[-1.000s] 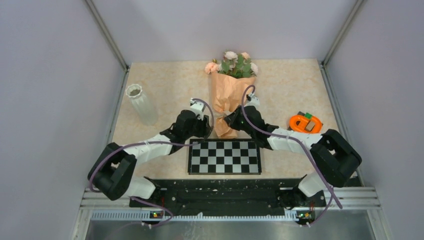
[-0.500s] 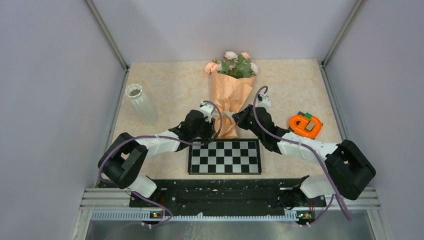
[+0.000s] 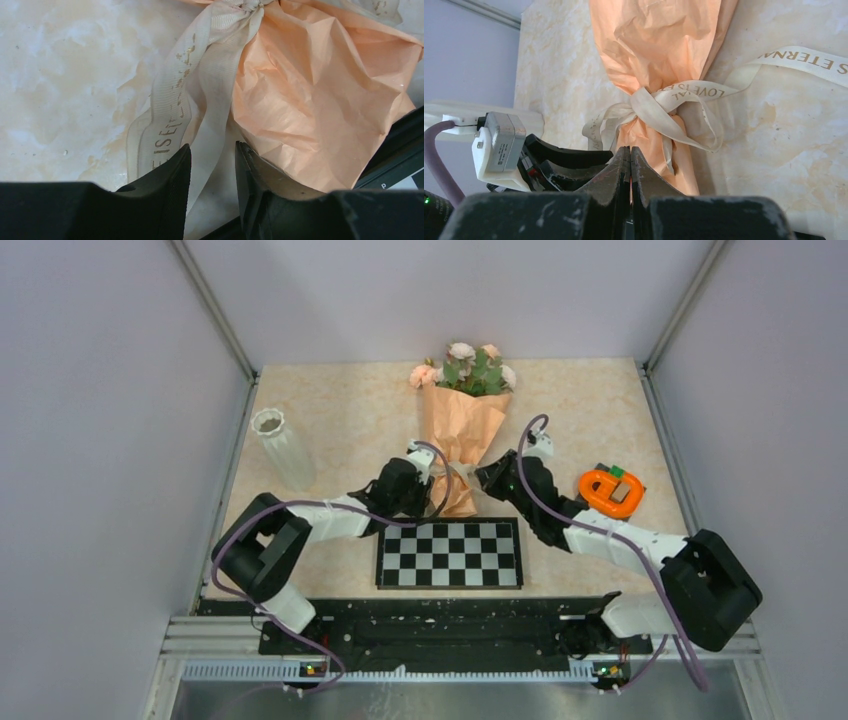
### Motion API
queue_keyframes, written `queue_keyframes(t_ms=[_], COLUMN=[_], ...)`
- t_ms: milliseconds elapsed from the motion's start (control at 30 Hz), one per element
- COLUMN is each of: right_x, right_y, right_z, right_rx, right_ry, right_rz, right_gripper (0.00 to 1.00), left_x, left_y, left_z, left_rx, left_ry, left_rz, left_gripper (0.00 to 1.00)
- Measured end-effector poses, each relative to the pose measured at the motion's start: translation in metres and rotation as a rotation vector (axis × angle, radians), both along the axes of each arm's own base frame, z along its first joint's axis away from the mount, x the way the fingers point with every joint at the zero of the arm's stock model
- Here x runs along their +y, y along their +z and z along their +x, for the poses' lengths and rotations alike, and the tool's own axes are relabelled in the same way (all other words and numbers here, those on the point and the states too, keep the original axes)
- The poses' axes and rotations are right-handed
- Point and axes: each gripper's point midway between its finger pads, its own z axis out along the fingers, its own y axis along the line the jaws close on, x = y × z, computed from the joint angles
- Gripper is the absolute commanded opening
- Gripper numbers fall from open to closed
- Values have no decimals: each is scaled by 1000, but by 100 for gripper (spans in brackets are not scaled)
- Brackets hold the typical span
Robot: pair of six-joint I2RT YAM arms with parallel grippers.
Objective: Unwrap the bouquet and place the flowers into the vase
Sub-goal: Untie the ribbon from the wrapping paper.
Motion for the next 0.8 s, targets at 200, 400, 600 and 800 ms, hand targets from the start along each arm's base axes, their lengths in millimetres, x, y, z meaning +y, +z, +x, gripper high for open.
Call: queue_keyframes(t_ms=[200,400,600,800], right_x=[-4,-7,-15,-19], right_y=[0,3,-1,-2], right_z=[1,1,-1,1], right_rx=[0,-7,1,2], right_ry=[-9,-17,-31,-44], right_rz=[-1,4,-5,-8], right_gripper=[0,0,0,0], left_x=[-1,1,-3,-8], left_y=[-9,-16,-16,-16], left_z=[1,10,17,22], left_rx=[7,-4,-30,-57], left_ry=[-12,3,3,-7], left_rz=[33,71,85,79], left_gripper=[44,44,39,4])
